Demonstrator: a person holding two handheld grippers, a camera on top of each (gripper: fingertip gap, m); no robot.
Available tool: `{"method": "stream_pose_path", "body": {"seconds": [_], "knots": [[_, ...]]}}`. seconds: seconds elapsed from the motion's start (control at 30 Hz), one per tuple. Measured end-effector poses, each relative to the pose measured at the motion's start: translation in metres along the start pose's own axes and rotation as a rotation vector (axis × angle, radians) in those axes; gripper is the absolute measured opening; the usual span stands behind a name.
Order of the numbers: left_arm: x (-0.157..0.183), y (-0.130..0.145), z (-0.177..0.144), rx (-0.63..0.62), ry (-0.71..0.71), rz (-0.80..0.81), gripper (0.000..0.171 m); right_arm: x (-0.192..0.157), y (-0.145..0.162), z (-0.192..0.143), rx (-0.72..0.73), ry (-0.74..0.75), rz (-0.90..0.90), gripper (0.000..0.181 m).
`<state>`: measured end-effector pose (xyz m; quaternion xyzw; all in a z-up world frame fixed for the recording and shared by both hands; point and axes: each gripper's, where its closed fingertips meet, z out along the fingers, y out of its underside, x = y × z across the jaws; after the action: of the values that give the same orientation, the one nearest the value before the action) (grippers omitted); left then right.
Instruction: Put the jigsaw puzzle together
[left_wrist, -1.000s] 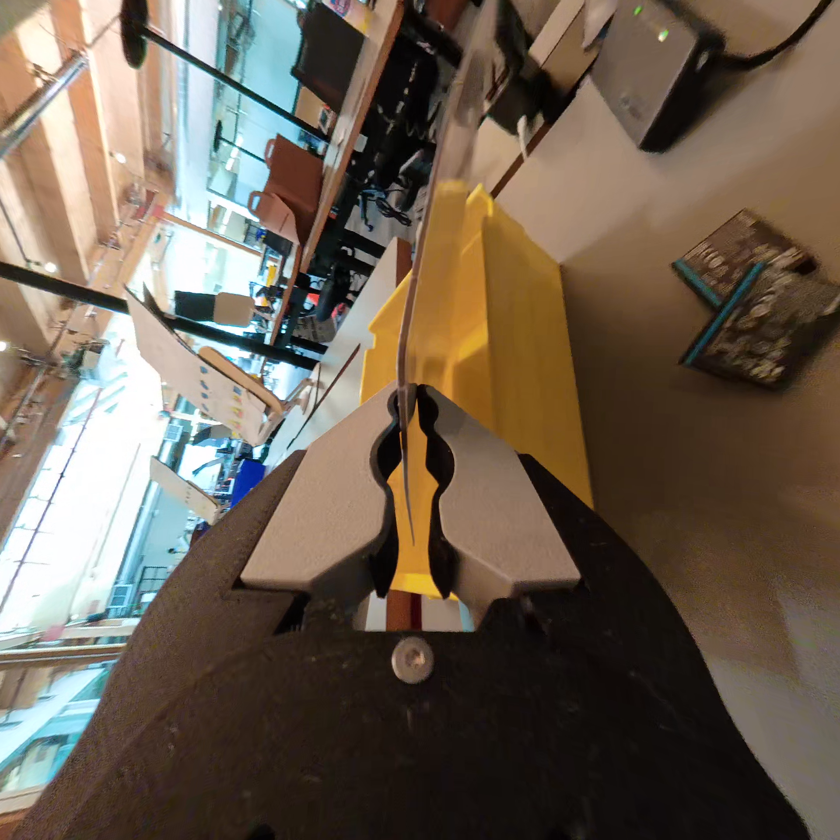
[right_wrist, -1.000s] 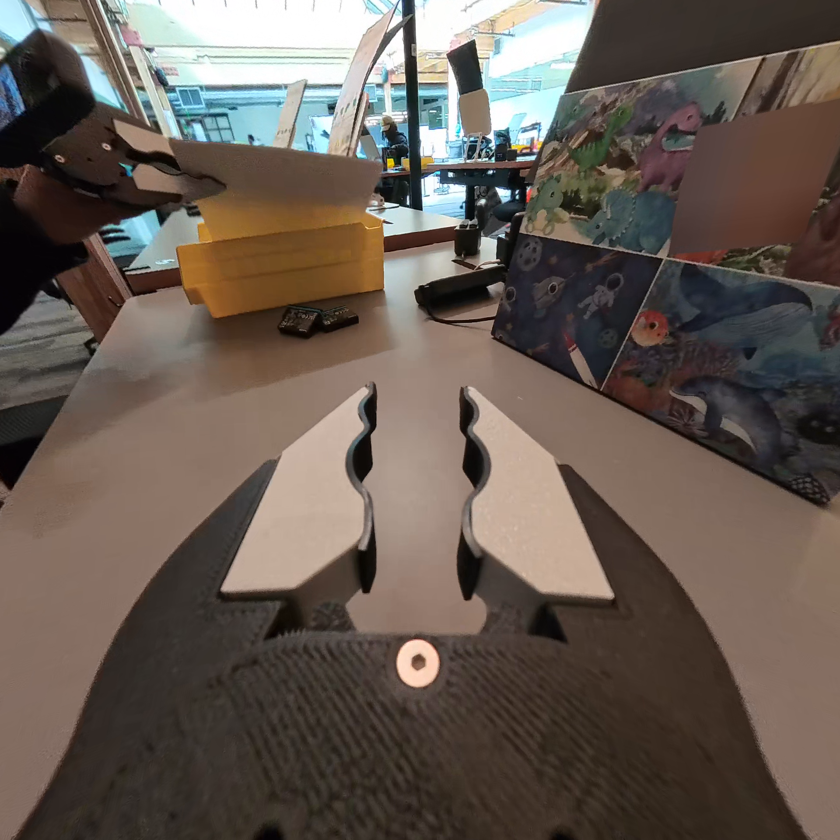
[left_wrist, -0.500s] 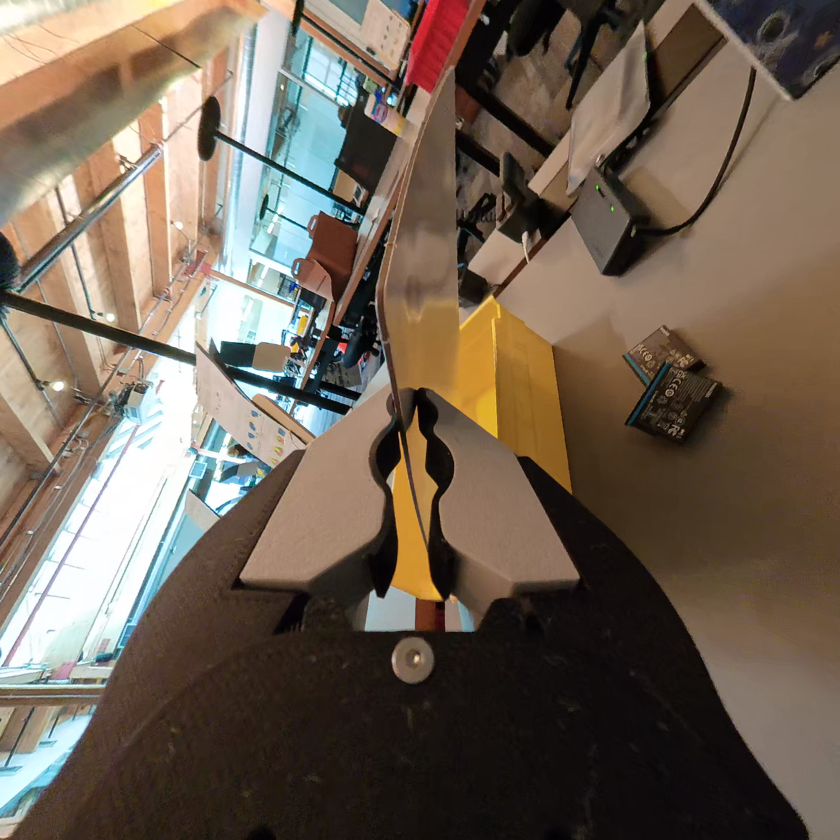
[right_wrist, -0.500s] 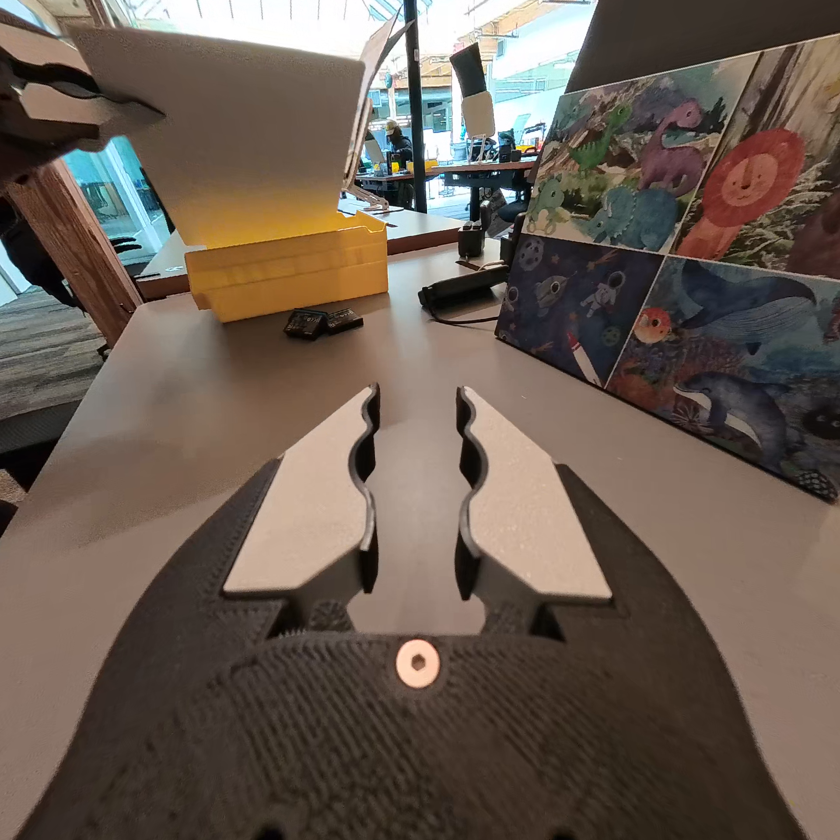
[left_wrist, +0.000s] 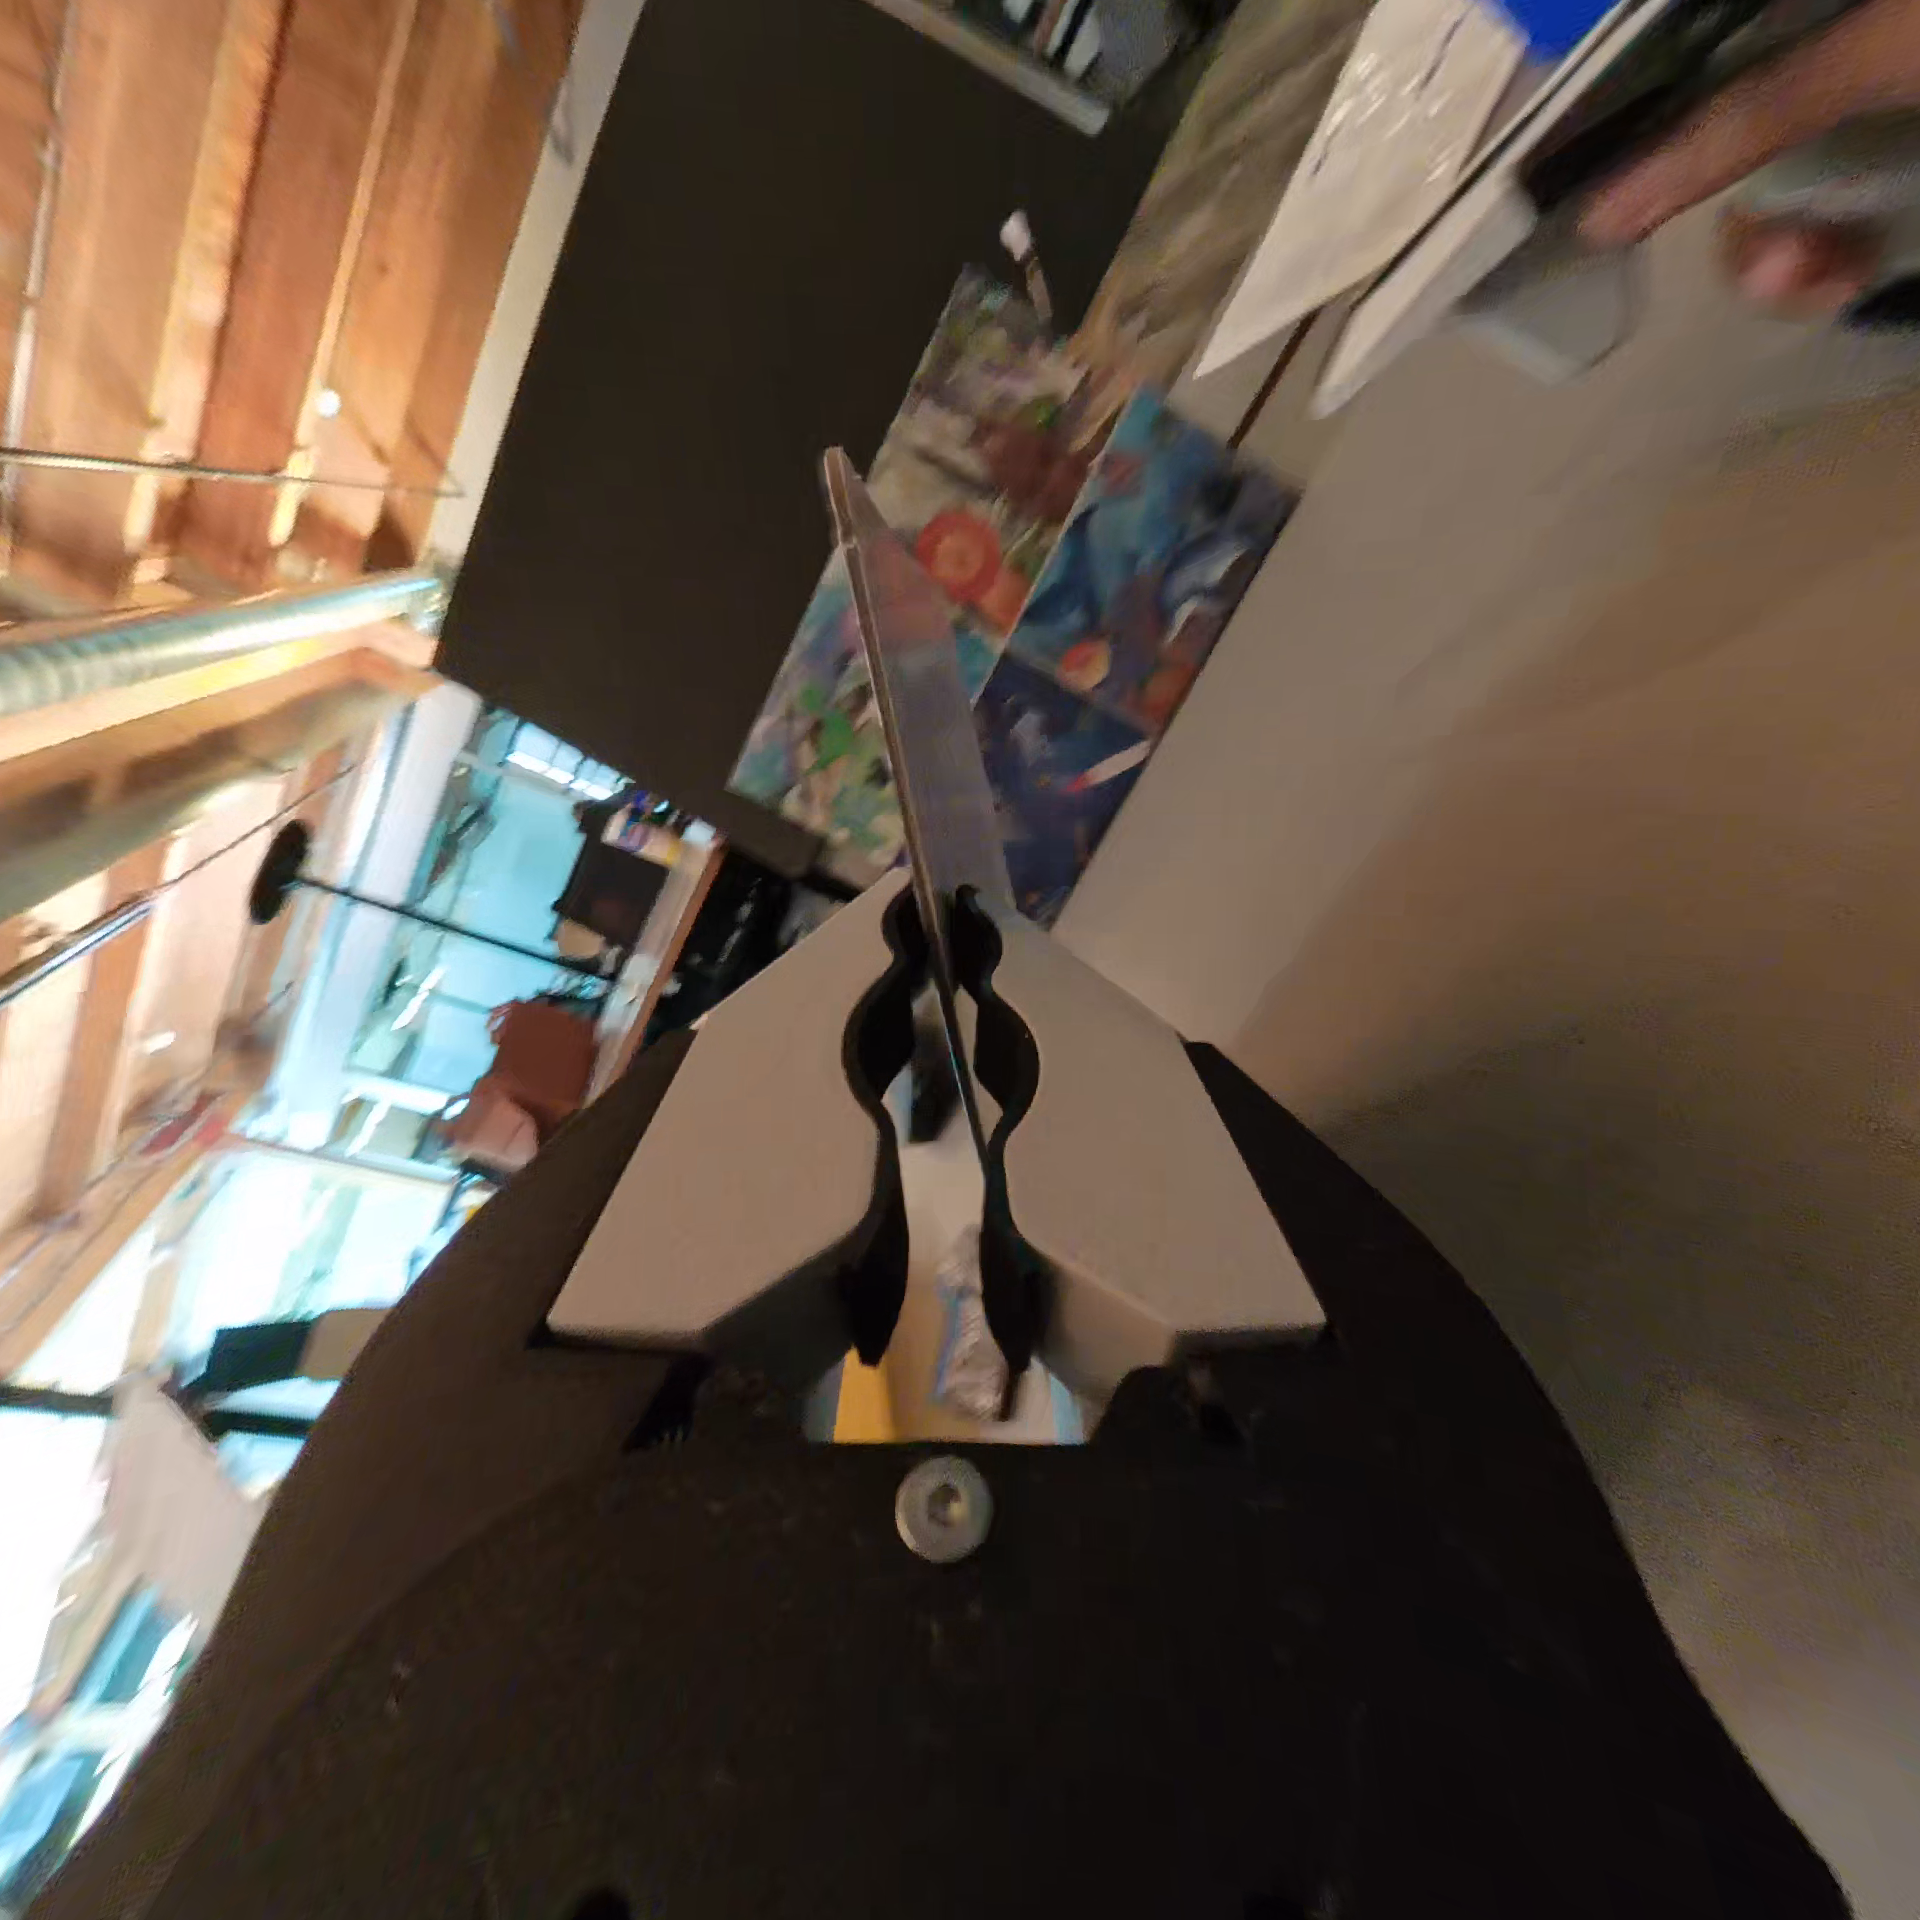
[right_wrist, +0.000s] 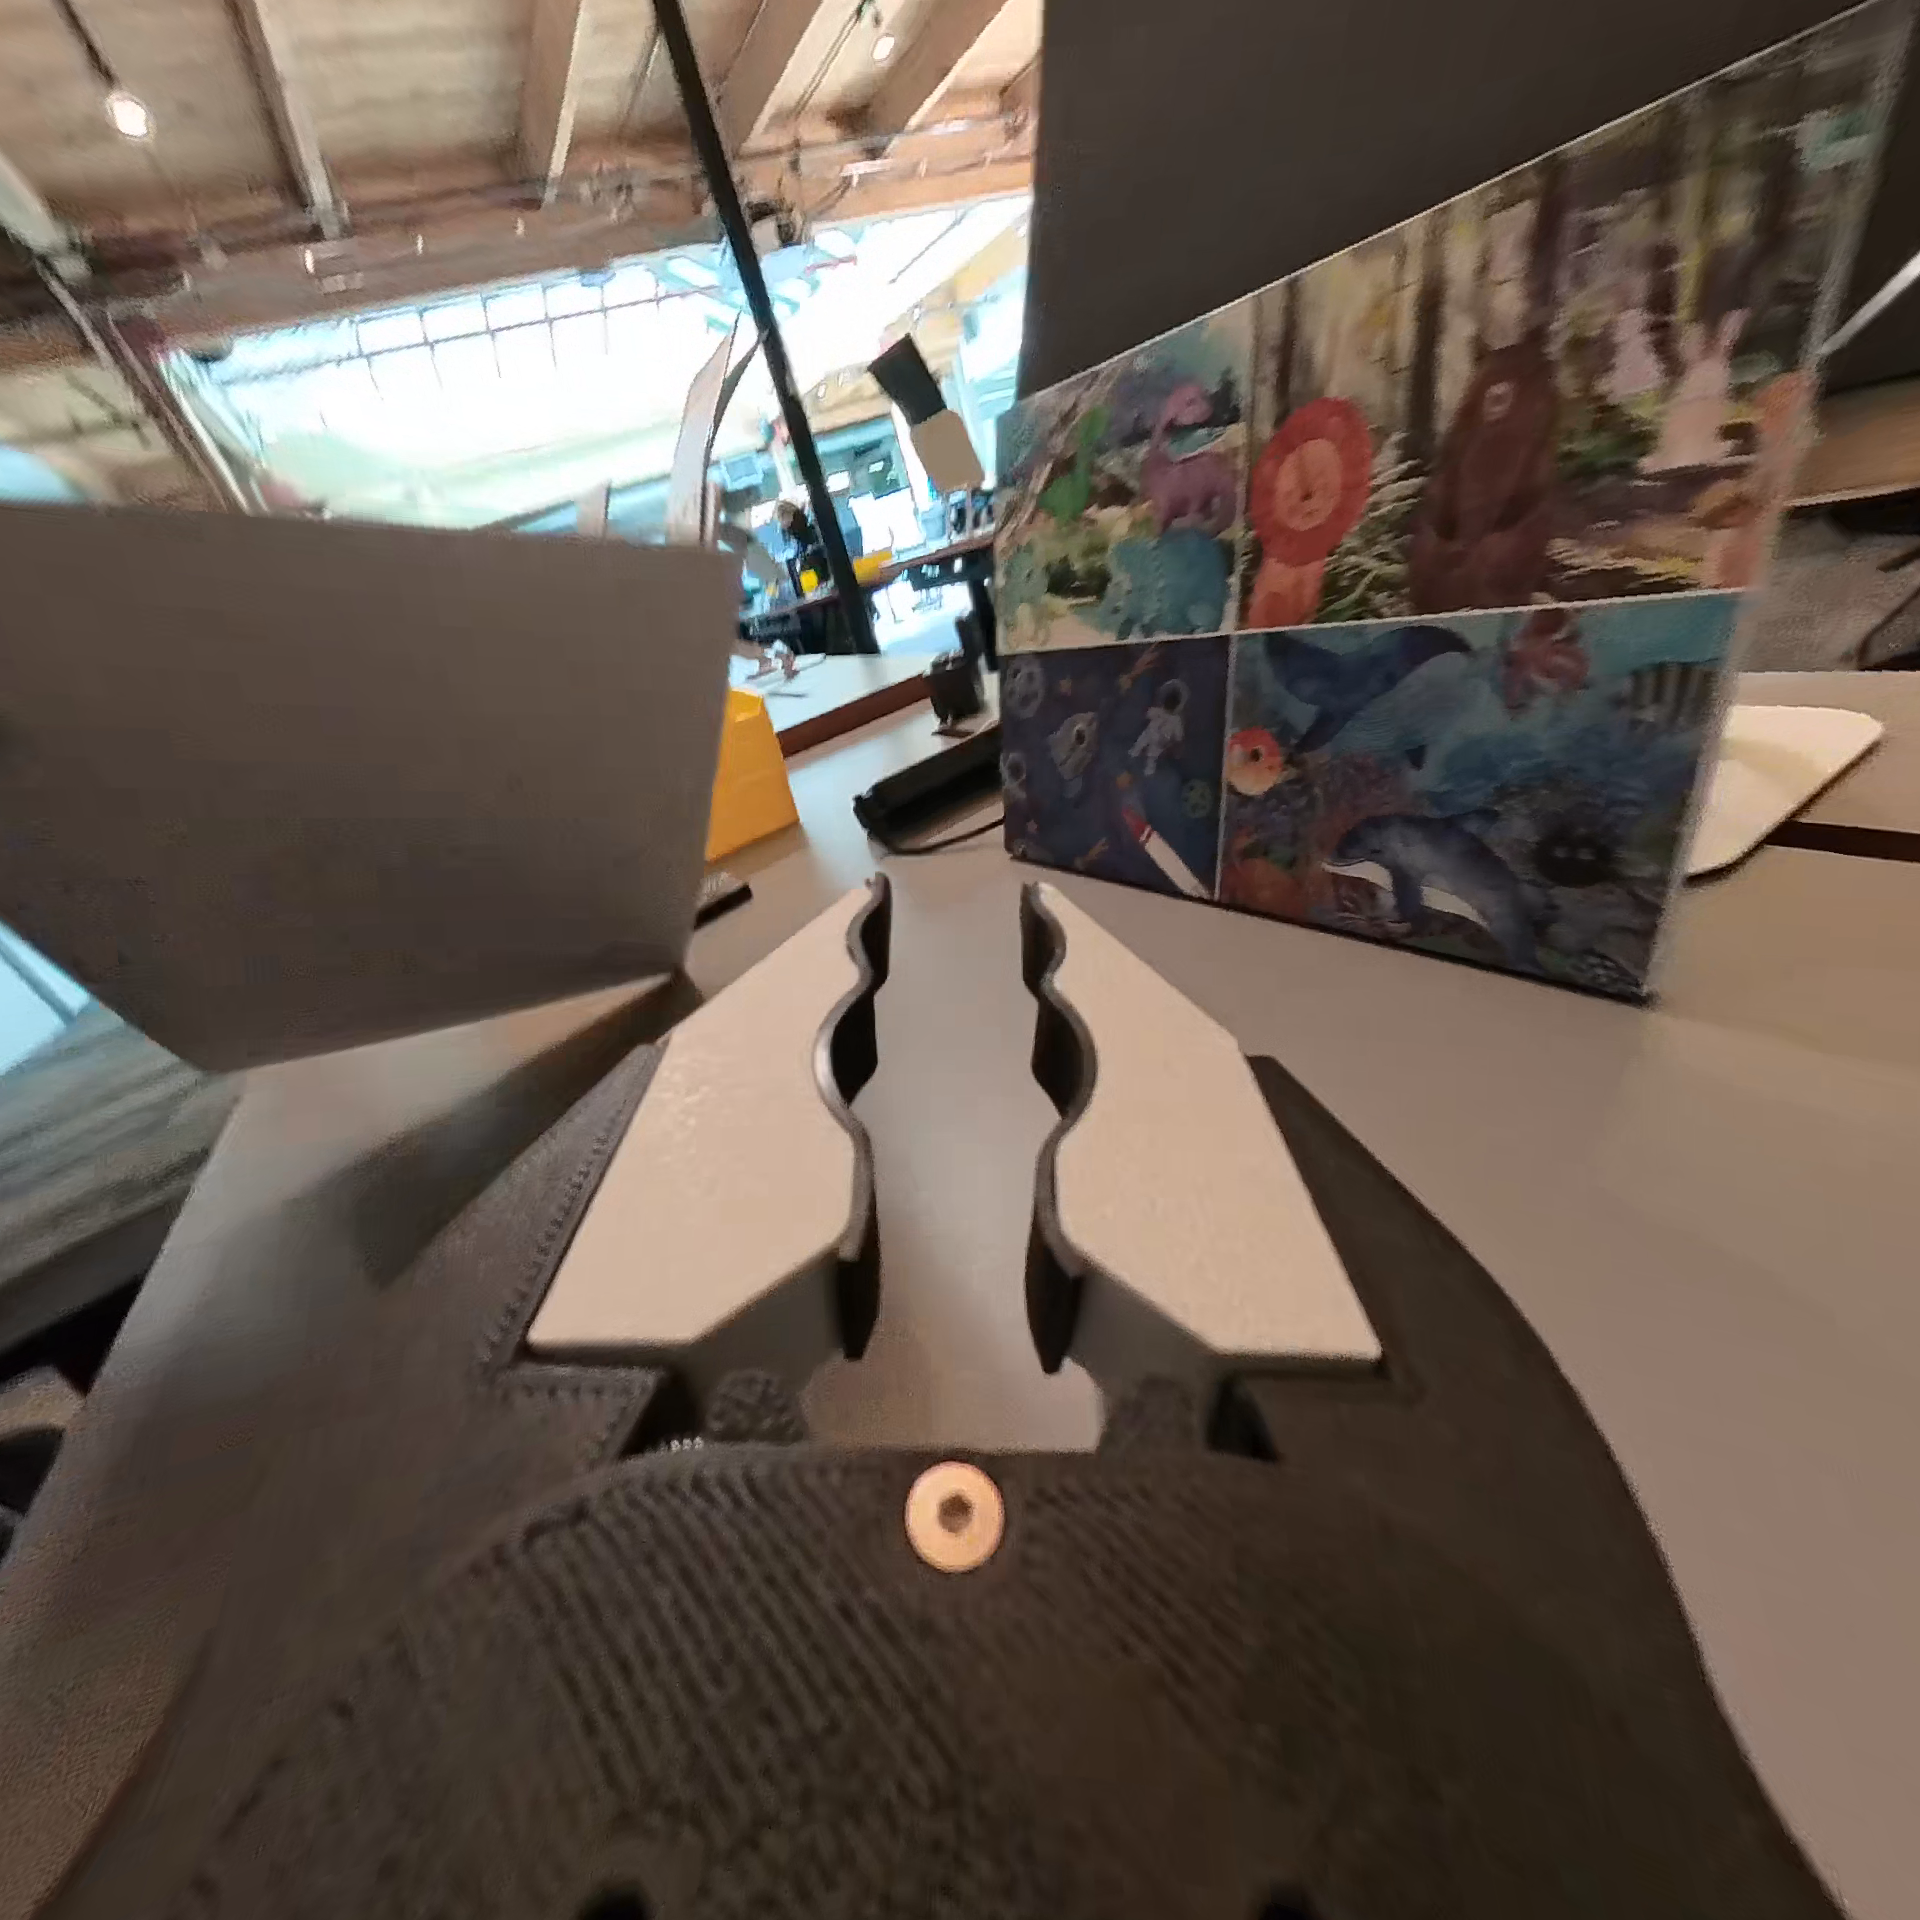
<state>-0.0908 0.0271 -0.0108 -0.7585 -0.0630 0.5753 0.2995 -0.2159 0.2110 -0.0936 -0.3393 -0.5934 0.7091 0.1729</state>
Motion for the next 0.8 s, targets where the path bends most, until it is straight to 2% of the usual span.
{"method": "stream_pose_path", "body": {"seconds": [0.07, 0.13, 0.27, 0.4, 0.5, 0.6, 0.67, 0.73, 0.8], "knots": [[0.038, -0.02, 0.005, 0.048, 0.132, -0.034, 0.0, 0.009, -0.009, -0.008, 0.038, 0.017, 0.054, 0.023], [0.072, -0.026, 0.016, 0.025, 0.226, -0.013, 0.0, 0.017, -0.018, -0.016, 0.072, 0.026, 0.103, 0.023], [0.123, -0.032, 0.036, 0.026, 0.281, 0.074, 0.0, 0.033, -0.037, -0.036, 0.133, 0.054, 0.169, 0.025], [0.188, -0.045, 0.039, 0.043, 0.574, -0.071, 0.013, 0.048, -0.047, -0.055, 0.154, 0.106, 0.159, 0.025], [0.211, -0.055, 0.03, 0.035, 0.81, -0.235, 0.031, 0.053, -0.05, -0.061, 0.171, 0.118, 0.178, 0.025], [0.2, -0.074, 0.005, 0.078, 1.125, -0.555, 0.042, 0.052, -0.047, -0.059, 0.161, 0.102, 0.2, 0.027], [0.173, -0.07, 0.003, 0.101, 1.225, -0.729, 0.048, 0.049, -0.043, -0.055, 0.134, 0.093, 0.201, 0.028], [0.138, -0.043, 0.026, 0.094, 1.148, -0.827, 0.051, 0.043, -0.041, -0.051, 0.112, 0.076, 0.193, 0.029], [0.103, 0.007, 0.061, 0.063, 0.942, -0.833, 0.053, 0.037, -0.036, -0.046, 0.08, 0.06, 0.175, 0.031]]}}
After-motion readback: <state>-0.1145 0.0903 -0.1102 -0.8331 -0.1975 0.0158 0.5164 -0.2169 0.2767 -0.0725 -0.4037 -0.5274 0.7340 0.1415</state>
